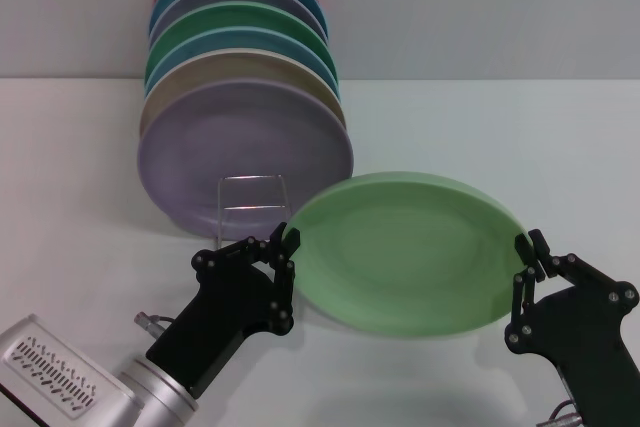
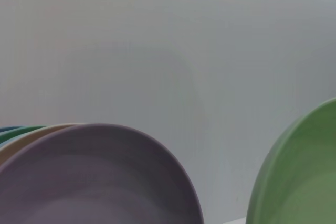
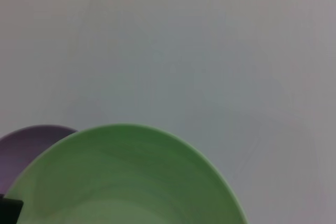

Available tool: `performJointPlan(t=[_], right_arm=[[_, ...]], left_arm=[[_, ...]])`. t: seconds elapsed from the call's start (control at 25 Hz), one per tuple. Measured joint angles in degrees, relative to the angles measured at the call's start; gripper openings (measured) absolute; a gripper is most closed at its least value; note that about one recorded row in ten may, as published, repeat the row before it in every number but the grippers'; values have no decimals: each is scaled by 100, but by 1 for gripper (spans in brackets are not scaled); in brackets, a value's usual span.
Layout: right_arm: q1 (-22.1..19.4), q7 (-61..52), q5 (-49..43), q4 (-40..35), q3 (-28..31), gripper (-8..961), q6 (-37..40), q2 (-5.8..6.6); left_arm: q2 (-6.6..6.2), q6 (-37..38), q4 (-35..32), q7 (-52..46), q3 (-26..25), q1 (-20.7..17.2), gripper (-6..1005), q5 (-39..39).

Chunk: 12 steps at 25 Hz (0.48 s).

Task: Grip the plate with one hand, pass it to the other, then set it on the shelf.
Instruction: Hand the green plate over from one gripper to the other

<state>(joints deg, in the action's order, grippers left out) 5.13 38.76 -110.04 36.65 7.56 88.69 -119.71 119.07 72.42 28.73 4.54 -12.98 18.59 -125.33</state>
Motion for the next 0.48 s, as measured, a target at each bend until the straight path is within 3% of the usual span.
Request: performJointPlan(t=[0.48], right_arm=[[0, 53, -15, -10, 13, 18, -7, 4]], left_arm=[[2, -3, 22, 12, -65, -55, 34, -8]])
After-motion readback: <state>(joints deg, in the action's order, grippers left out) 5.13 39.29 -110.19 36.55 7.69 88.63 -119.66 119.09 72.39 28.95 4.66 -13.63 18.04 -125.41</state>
